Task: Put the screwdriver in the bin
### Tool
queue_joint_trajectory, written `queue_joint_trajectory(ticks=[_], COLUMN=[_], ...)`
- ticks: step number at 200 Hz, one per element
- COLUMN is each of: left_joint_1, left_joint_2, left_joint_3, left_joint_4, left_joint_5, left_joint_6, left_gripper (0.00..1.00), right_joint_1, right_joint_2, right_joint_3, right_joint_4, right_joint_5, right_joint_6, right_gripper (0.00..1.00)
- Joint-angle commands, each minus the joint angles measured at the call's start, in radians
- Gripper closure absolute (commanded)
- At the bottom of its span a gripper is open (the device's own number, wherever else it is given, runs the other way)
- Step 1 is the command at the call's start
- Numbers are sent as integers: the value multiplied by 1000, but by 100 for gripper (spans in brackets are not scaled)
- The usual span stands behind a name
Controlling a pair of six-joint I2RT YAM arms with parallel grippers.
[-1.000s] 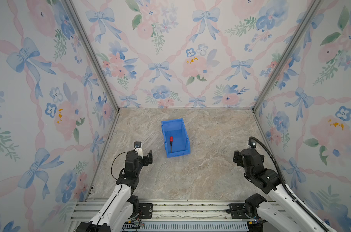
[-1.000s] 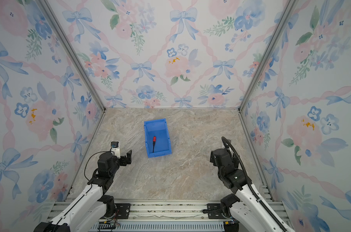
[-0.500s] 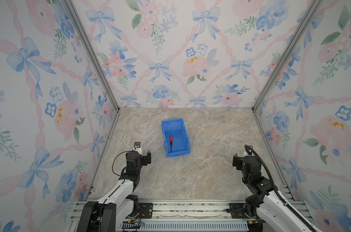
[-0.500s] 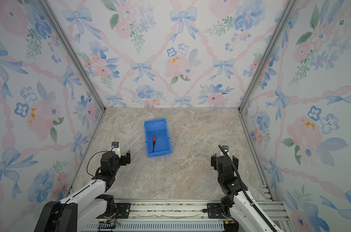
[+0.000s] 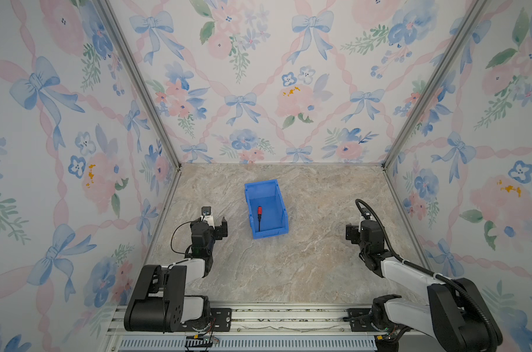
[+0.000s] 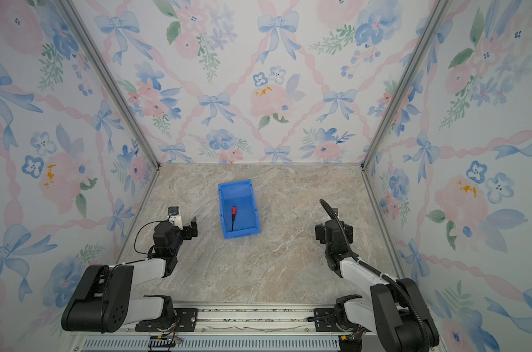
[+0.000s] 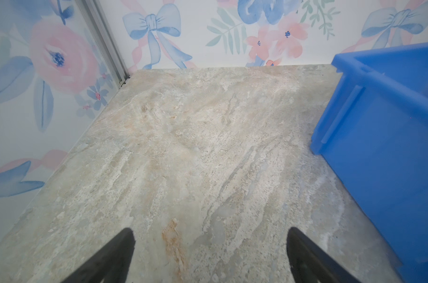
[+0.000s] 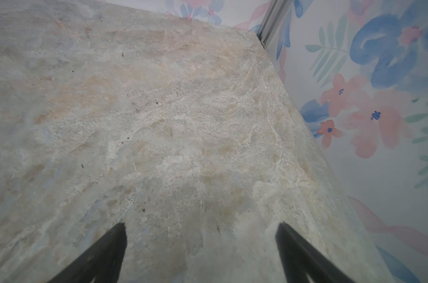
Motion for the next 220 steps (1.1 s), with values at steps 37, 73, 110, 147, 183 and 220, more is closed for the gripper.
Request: queue_joint_trajectory(ticks=[37, 73, 110, 147, 183, 220], left_joint_1=[13, 15, 10, -2, -4, -4], left_joint_2=[163, 179, 181, 185, 185, 185], left_joint_3=[19, -2, -6, -9, -9, -9], left_joint_4=[256, 301, 308, 323, 323, 323], left_joint_5=[39, 59, 51, 28, 28, 26], left_joint_6=[-11, -6, -3, 5, 6, 7], left_gripper=[2, 3, 3, 3, 2, 3], right_joint_1=[-77, -127, -126, -119, -117, -117], right_joint_2=[153, 242, 299, 308, 308, 308], right_joint_3=[107, 80, 41, 31, 32, 32], right_joint_4=[189, 347, 464, 496, 496, 496], right_joint_5=[-97, -175, -182, -169, -164, -164], right_joint_6=[-16, 22, 19, 13, 13, 13], right_gripper=[3, 3, 3, 3, 3, 3])
